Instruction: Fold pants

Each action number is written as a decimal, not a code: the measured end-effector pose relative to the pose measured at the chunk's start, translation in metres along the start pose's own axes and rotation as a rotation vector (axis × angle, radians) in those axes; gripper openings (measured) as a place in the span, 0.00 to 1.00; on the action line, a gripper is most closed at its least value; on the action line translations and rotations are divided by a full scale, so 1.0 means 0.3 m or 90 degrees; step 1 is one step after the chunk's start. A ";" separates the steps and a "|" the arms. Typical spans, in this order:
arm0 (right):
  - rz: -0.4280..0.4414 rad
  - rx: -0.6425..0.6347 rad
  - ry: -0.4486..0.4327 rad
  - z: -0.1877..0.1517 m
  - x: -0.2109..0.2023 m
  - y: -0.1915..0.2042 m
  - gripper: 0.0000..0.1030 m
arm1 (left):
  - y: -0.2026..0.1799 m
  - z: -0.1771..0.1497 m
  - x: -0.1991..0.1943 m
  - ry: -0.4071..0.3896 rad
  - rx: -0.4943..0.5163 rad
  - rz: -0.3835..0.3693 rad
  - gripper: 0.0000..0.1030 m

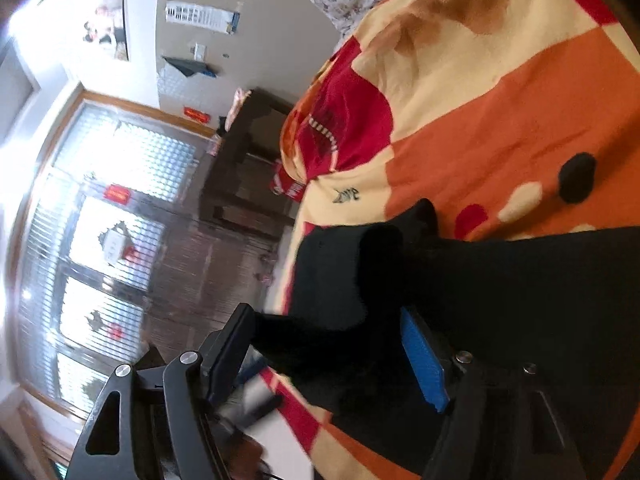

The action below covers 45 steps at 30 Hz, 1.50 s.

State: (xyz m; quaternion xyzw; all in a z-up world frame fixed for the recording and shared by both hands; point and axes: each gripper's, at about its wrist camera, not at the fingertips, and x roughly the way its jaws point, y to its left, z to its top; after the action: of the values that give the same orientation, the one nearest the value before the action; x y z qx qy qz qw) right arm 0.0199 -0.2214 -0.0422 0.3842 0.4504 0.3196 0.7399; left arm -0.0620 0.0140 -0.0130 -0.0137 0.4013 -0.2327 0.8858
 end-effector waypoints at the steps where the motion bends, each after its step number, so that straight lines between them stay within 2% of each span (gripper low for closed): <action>1: 0.001 0.006 -0.002 0.003 0.003 -0.004 0.71 | -0.041 -0.019 0.000 -0.003 0.045 0.019 0.66; 3: -0.018 -0.004 0.003 0.001 0.021 0.003 0.72 | -0.081 -0.039 0.003 -0.004 0.089 0.031 0.66; 6: -0.071 -0.069 0.023 -0.020 0.074 0.059 0.72 | -0.094 -0.052 0.011 0.010 0.086 -0.001 0.66; 7: -0.081 -0.087 0.022 -0.027 0.085 0.073 0.63 | -0.096 -0.053 0.012 0.011 0.085 -0.007 0.66; 8: -0.098 -0.107 0.018 -0.035 0.098 0.087 0.43 | -0.094 -0.054 0.011 0.010 0.084 -0.003 0.66; 10: -0.140 -0.147 0.008 -0.046 0.114 0.105 0.24 | -0.087 -0.048 0.007 0.014 0.075 -0.002 0.66; 11: -0.149 -0.160 0.006 -0.051 0.113 0.107 0.17 | -0.078 -0.043 -0.002 0.019 0.066 -0.008 0.66; 12: -0.156 -0.174 0.004 -0.054 0.106 0.114 0.15 | -0.071 -0.037 -0.014 0.020 0.059 -0.014 0.66; 17: -0.169 -0.251 -0.034 -0.067 -0.022 0.192 0.13 | -0.043 0.024 -0.122 -0.026 0.043 -0.002 0.66; 20: -0.178 -0.265 -0.054 -0.078 -0.129 0.199 0.13 | -0.047 0.074 -0.143 -0.039 0.020 -0.009 0.66; 22: -0.221 -0.263 -0.068 -0.084 -0.200 0.171 0.13 | -0.061 0.098 -0.127 -0.044 0.013 -0.016 0.66; 24: -0.276 -0.253 -0.075 -0.080 -0.257 0.124 0.13 | -0.088 0.118 -0.070 -0.026 0.005 -0.002 0.66; 26: -0.309 -0.236 -0.057 -0.062 -0.269 0.061 0.15 | -0.108 0.127 -0.008 -0.004 -0.001 -0.005 0.66; 27: -0.337 -0.231 -0.041 -0.052 -0.254 0.028 0.18 | -0.120 0.130 0.041 0.018 -0.004 -0.003 0.66; 28: -0.372 -0.230 -0.022 -0.047 -0.230 0.001 0.28 | -0.124 0.134 0.072 0.034 -0.005 0.002 0.66; 31: -0.393 -0.254 -0.019 -0.050 -0.239 0.021 0.33 | -0.138 0.136 0.140 0.070 -0.010 0.017 0.66; 34: -0.445 -0.279 -0.069 -0.053 -0.316 0.070 0.33 | -0.143 0.160 0.115 0.050 -0.006 0.023 0.66; 37: -0.423 -0.293 -0.116 -0.047 -0.380 0.121 0.33 | -0.147 0.197 0.124 0.041 0.001 0.043 0.66; 39: -0.408 -0.319 -0.122 -0.043 -0.358 0.146 0.33 | -0.146 0.214 0.152 0.046 -0.003 0.057 0.66; 40: -0.407 -0.332 -0.101 -0.040 -0.319 0.146 0.33 | -0.142 0.218 0.172 0.052 -0.008 0.060 0.66; 43: -0.440 -0.338 -0.036 -0.025 -0.192 0.083 0.33 | -0.129 0.214 0.240 0.084 -0.028 0.061 0.68; 45: -0.464 -0.324 -0.025 -0.016 -0.154 0.037 0.34 | -0.127 0.207 0.260 0.086 -0.030 0.072 0.69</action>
State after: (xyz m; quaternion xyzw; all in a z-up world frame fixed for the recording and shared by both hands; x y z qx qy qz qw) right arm -0.0039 -0.2524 -0.0145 0.0119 0.4490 0.1316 0.8837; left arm 0.0116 -0.0631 -0.0178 0.0036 0.4654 -0.1732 0.8680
